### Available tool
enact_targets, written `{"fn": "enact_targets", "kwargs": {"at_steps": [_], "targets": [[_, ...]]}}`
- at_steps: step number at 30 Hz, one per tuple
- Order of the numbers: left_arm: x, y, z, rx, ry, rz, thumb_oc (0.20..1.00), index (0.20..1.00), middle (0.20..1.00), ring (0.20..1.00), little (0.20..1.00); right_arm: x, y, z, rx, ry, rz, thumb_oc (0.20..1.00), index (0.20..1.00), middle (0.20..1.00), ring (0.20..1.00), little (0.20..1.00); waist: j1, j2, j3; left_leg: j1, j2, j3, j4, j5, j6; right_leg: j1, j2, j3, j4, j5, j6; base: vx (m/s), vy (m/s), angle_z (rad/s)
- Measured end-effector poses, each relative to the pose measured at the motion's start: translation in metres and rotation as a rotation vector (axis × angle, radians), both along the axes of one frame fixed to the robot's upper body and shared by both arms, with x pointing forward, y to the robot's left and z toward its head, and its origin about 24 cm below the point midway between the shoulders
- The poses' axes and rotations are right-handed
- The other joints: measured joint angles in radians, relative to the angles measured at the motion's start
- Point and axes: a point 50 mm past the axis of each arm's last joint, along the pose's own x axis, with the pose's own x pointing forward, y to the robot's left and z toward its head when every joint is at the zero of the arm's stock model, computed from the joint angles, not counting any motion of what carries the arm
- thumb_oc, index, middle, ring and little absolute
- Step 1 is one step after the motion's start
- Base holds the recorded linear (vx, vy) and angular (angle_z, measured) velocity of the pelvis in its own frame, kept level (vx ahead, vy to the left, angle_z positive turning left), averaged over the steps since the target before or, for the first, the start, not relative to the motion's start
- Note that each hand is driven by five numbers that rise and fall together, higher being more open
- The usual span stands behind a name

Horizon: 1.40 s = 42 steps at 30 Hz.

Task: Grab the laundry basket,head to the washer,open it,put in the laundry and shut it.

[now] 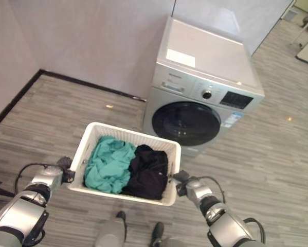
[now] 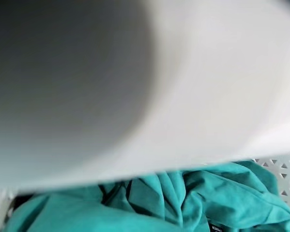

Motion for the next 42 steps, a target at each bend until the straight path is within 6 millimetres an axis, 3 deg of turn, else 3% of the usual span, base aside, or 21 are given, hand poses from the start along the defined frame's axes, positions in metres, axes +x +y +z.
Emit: {"fn": "enact_targets", "kwargs": {"at_steps": [5,7,9,11,12,13,16,21,23,26,32,36,38,39,41,42], "targets": [[-0.002,0.014,0.009,0.089,0.051,-0.082,0.200,0.200,0.200,0.200,0.200,0.014,0.004,0.015,-0.021,-0.032,0.068,0.200,0.200,0.200,0.200,0.200,0.000,-0.032,-0.020,-0.033,-0.028,-0.009,0.028,-0.003,0.003,-0.004,-0.024,-0.007,-0.006,-0.058,0.021,0.04,0.050,0.12],[0.002,0.021,0.025,0.187,0.080,-0.203,0.200,0.200,0.200,0.200,0.200,0.028,0.005,0.034,-0.032,-0.078,0.128,0.200,0.200,0.200,0.200,0.200,-0.004,-0.029,-0.019,-0.060,-0.025,-0.021,0.067,-0.015,0.011,-0.007,-0.019,-0.024,-0.008,-0.067,0.021,0.05,0.027,0.11],[0.013,0.022,0.069,0.318,0.040,-0.420,0.200,0.200,0.200,0.200,0.200,0.044,-0.003,0.059,-0.041,-0.142,0.185,0.200,0.200,0.200,0.200,0.200,0.008,-0.027,-0.018,-0.068,-0.017,-0.020,0.087,-0.025,0.009,-0.007,-0.018,-0.027,0.000,-0.067,0.025,0.05,0.010,0.03],[0.015,0.027,0.101,0.377,0.009,-0.488,0.200,0.200,0.200,0.200,0.200,0.055,-0.002,0.076,-0.028,-0.183,0.218,0.200,0.200,0.200,0.200,0.200,0.021,-0.017,-0.016,-0.061,-0.015,-0.013,0.092,-0.031,0.015,-0.001,-0.023,-0.029,0.005,-0.075,0.022,0.05,-0.017,-0.08],[0.012,0.017,0.126,0.452,0.008,-0.635,0.200,0.200,0.200,0.200,0.200,0.059,-0.010,0.084,-0.041,-0.190,0.253,0.200,0.200,0.200,0.200,0.200,0.022,-0.012,-0.013,-0.072,-0.010,-0.021,0.113,-0.043,0.016,0.003,-0.020,-0.051,0.003,-0.071,0.027,0.05,-0.022,0.05],[0.015,0.012,0.139,0.414,-0.038,-0.673,0.200,0.200,0.200,0.200,0.200,0.061,-0.020,0.090,-0.024,-0.187,0.254,0.200,0.200,0.200,0.200,0.200,0.035,0.005,-0.020,-0.066,-0.013,-0.028,0.111,-0.044,0.016,0.010,-0.023,-0.056,0.010,-0.069,0.029,0.04,-0.013,0.17],[0.019,0.006,0.158,0.388,-0.032,-0.724,0.200,0.200,0.200,0.200,0.200,0.079,-0.024,0.114,0.001,-0.224,0.238,0.200,0.200,0.200,0.200,0.200,0.045,0.042,-0.036,-0.071,-0.025,-0.055,0.117,-0.045,0.011,0.019,-0.024,-0.083,0.009,-0.081,0.031,0.04,-0.025,0.29],[0.038,-0.001,0.201,0.423,-0.109,-0.709,0.200,0.200,0.200,0.200,0.200,0.096,-0.031,0.141,0.032,-0.269,0.189,0.200,0.200,0.200,0.200,0.200,0.064,0.034,-0.045,-0.097,-0.028,-0.090,0.130,-0.044,-0.006,0.022,-0.018,-0.127,0.002,-0.098,0.026,0.01,-0.013,0.23],[0.046,-0.012,0.219,0.455,-0.157,-0.740,0.200,0.200,0.200,0.200,0.200,0.109,-0.039,0.165,0.018,-0.324,0.135,0.200,0.200,0.200,0.200,0.200,0.068,0.030,-0.048,-0.112,-0.034,-0.100,0.135,-0.045,-0.004,0.017,-0.021,-0.137,-0.002,-0.093,0.031,-0.01,0.005,0.15],[0.048,-0.018,0.219,0.439,-0.164,-0.744,0.200,0.200,0.200,0.200,0.200,0.117,-0.045,0.185,-0.002,-0.361,0.104,0.200,0.200,0.200,0.200,0.200,0.068,0.004,-0.066,-0.139,-0.035,-0.105,0.137,-0.050,-0.001,-0.011,-0.019,-0.137,0.002,-0.083,0.037,0.03,0.075,0.04],[0.050,-0.028,0.214,0.434,-0.155,-0.781,0.200,0.200,0.200,0.200,0.200,0.120,-0.057,0.197,-0.003,-0.379,0.062,0.200,0.200,0.200,0.200,0.200,0.063,0.003,-0.067,-0.116,-0.037,-0.105,0.130,-0.070,0.019,-0.017,-0.029,-0.135,0.054,-0.059,0.050,0.07,0.156,0.01],[0.053,-0.034,0.216,0.437,-0.164,-0.800,0.200,0.200,0.200,0.200,0.200,0.123,-0.067,0.214,0.022,-0.417,0.033,0.200,0.200,0.200,0.200,0.200,0.057,0.006,-0.066,-0.092,-0.048,-0.110,0.114,-0.073,0.031,-0.061,-0.054,-0.130,0.174,-0.053,0.054,0.09,0.179,0.07],[0.055,-0.039,0.216,0.434,-0.172,-0.807,0.200,0.200,0.200,0.200,0.200,0.123,-0.070,0.216,0.038,-0.425,0.017,0.200,0.200,0.200,0.200,0.200,0.054,0.014,-0.063,-0.082,-0.046,-0.116,0.110,-0.067,0.025,-0.077,-0.064,-0.132,0.225,-0.058,0.060,0.11,0.106,0.15],[0.059,-0.048,0.219,0.439,-0.200,-0.822,0.200,0.200,0.200,0.200,0.200,0.124,-0.078,0.224,0.035,-0.439,-0.009,0.200,0.200,0.200,0.200,0.200,0.053,0.033,-0.062,-0.070,-0.048,-0.129,0.110,-0.071,0.032,-0.122,-0.079,-0.121,0.370,-0.064,0.093,0.15,0.094,0.19],[0.065,-0.061,0.213,0.430,-0.208,-0.846,0.200,0.200,0.200,0.200,0.200,0.121,-0.094,0.230,0.018,-0.447,-0.039,0.200,0.200,0.200,0.200,0.200,0.042,0.060,-0.059,-0.051,-0.056,-0.170,0.080,-0.059,0.038,-0.167,-0.038,-0.068,0.443,-0.106,0.115,0.13,0.074,0.50],[0.067,-0.067,0.209,0.419,-0.204,-0.862,0.200,0.200,0.200,0.200,0.200,0.121,-0.100,0.234,0.007,-0.447,-0.055,0.200,0.200,0.200,0.200,0.200,0.035,0.067,-0.054,-0.033,-0.059,-0.175,0.058,-0.043,0.037,-0.176,-0.028,-0.079,0.429,-0.118,0.121,0.11,0.004,0.43]]}}
